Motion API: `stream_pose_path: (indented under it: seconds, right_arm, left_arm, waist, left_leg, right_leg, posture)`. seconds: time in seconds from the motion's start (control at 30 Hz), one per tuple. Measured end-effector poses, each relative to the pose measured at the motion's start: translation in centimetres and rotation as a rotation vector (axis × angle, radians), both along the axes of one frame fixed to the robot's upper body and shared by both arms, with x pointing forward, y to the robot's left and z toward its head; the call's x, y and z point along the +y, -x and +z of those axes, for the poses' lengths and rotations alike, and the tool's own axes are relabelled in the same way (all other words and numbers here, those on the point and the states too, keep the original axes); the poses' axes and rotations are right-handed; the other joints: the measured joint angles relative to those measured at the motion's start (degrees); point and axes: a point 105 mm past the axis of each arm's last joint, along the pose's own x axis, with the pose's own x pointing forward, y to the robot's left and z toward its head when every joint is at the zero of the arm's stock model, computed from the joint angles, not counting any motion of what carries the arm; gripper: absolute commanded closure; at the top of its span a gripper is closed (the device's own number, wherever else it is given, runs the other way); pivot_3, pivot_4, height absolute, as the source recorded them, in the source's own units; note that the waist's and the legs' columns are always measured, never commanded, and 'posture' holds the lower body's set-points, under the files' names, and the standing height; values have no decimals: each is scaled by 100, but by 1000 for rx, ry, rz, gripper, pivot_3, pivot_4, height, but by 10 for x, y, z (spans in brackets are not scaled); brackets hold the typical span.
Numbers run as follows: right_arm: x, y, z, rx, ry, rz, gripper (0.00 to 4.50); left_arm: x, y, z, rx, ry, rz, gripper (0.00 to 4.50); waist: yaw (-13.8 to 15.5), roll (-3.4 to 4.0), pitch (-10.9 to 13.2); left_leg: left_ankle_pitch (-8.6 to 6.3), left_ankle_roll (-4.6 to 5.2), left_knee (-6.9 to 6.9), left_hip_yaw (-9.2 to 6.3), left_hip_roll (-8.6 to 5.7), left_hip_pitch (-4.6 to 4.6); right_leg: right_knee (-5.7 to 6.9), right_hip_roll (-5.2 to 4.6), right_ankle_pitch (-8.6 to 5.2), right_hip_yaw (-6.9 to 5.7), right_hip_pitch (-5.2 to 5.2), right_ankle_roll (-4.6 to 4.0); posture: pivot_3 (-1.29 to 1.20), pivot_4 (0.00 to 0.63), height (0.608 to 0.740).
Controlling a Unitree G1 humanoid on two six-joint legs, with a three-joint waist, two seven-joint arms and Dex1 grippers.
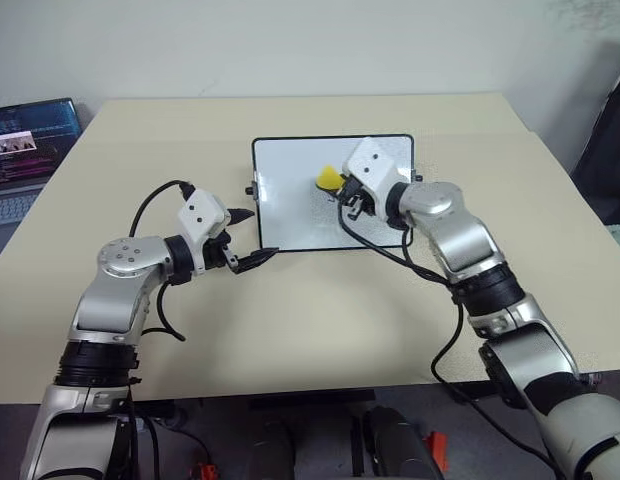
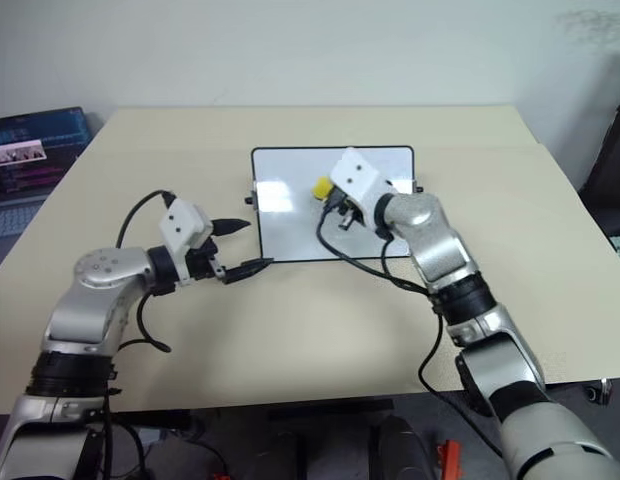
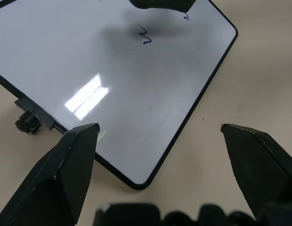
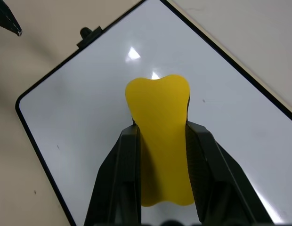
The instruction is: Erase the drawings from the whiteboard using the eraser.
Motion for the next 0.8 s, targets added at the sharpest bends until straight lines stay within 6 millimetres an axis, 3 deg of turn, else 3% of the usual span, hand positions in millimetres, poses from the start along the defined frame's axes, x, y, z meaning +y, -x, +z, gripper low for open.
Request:
stream_pose_path:
  seconds: [0.1,0.33,0.63,0.8]
  right_arm:
    - [0,-16,-6,-6,33,-42,3527]
    - [-16,-45,4,-36,4,-177,3527]
    - [-9,-48,-1,-51,19,-161,3527]
    - [6,-39,-25,-1,44,-85,3527]
  left_arm:
    - [0,0,-1,1,0,2,0]
    - [1,1,-4,10,2,10,0]
    - [-1,4,-5,7,-1,10,0]
    - [-1,4,-4,5,-1,8,0]
  waist:
    - [-2,0,0]
    - [-7,0,0]
    - [-14,0,-1]
    - [-85,-2,-8]
  left_leg:
    - [0,0,0,0,0,1]
    - [0,0,-3,-1,0,0]
    - [0,0,-1,-1,0,13]
    - [0,1,-1,-2,0,34]
  right_leg:
    - [3,0,0,-1,-1,-1]
    - [0,0,0,-1,-1,-1]
    - [13,1,1,1,5,-2]
    - [15,2,2,3,24,-2]
  posture:
    - [0,150,740]
    - [0,150,740]
    - [0,150,740]
    - [0,150,740]
